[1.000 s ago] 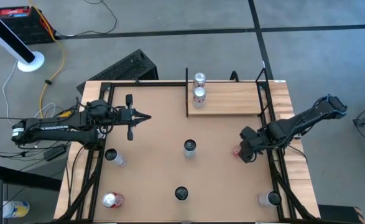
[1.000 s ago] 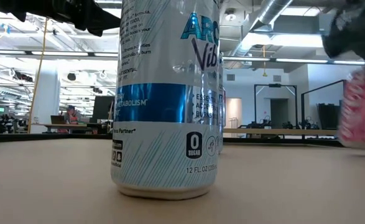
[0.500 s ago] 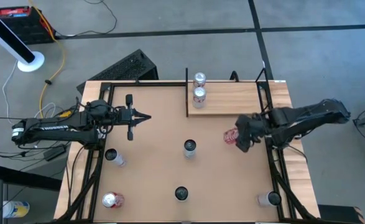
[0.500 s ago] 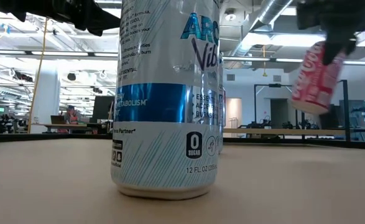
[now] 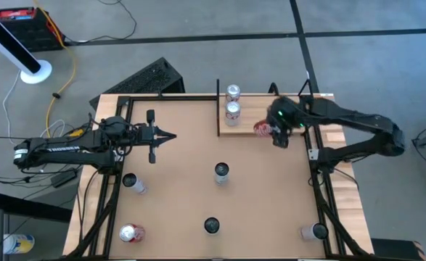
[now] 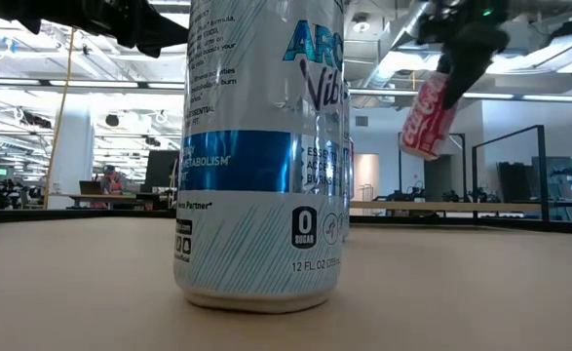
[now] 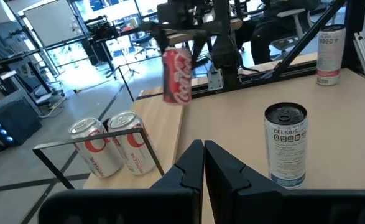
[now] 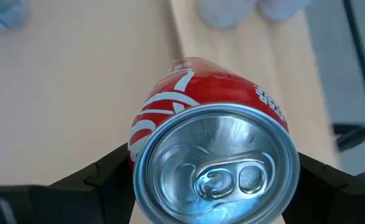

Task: Place canned beverage on shelf
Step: Put the right red-white soda can on the shelf

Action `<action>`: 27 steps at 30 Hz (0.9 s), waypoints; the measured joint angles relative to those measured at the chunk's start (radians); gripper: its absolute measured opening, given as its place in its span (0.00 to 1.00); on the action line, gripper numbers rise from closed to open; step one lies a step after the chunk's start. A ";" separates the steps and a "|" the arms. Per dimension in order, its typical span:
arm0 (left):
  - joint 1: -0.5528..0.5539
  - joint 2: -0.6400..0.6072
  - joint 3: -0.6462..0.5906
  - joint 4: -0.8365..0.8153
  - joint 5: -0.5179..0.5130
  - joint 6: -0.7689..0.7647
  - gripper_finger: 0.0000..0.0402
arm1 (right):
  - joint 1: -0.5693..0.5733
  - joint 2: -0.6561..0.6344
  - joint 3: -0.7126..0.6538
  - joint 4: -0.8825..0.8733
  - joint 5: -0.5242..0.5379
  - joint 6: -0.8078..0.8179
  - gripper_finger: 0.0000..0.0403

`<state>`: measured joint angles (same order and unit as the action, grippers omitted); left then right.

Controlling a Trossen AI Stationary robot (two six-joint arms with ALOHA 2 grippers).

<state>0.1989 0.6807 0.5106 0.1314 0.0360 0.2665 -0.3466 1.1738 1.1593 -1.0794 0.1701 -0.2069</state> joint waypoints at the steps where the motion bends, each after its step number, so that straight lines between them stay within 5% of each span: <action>1: 0.000 0.000 0.000 0.000 0.000 0.000 0.00 | -0.025 0.031 0.022 0.003 -0.008 -0.053 0.80; 9: 0.000 0.000 0.000 -0.002 -0.004 -0.034 0.00 | -0.160 0.284 0.191 -0.065 -0.017 -0.338 0.80; 27: 0.000 0.000 0.000 -0.009 -0.021 -0.042 0.00 | -0.246 0.536 0.327 -0.142 -0.089 -0.416 0.83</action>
<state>0.1989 0.6805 0.5106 0.1226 0.0155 0.2241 -0.5925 1.7096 1.4860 -1.2216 0.0813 -0.6225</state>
